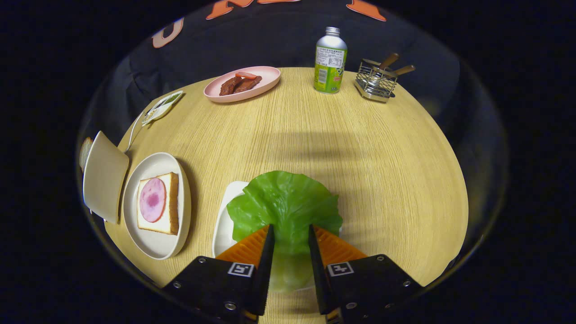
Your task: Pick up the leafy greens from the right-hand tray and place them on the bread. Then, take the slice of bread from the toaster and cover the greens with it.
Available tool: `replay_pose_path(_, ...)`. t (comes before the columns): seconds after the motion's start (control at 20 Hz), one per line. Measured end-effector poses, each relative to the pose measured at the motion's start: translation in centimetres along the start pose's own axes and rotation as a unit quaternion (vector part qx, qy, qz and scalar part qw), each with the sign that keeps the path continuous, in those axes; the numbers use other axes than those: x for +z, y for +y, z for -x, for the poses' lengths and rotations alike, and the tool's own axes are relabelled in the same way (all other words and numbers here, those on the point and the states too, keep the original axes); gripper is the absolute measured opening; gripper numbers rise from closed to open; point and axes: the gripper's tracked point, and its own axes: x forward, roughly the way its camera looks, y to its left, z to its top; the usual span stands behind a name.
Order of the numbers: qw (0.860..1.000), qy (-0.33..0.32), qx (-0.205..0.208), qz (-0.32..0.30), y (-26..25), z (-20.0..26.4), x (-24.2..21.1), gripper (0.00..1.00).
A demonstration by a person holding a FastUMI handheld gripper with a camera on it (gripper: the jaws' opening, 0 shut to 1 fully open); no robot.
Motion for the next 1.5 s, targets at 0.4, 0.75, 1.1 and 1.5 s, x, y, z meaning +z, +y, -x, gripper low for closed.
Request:
replay_pose_path(0.4,0.999,-0.028,0.023,-0.014,0.7,0.5,1.0,0.02)
replay_pose_path(0.75,0.994,-0.083,0.067,-0.018,2.5,4.3,3.4,0.02)
replay_pose_path(1.1,0.987,-0.121,0.103,0.002,5.6,7.4,5.4,0.02)
replay_pose_path(1.5,0.978,-0.130,0.157,0.041,10.8,8.5,6.1,0.02)
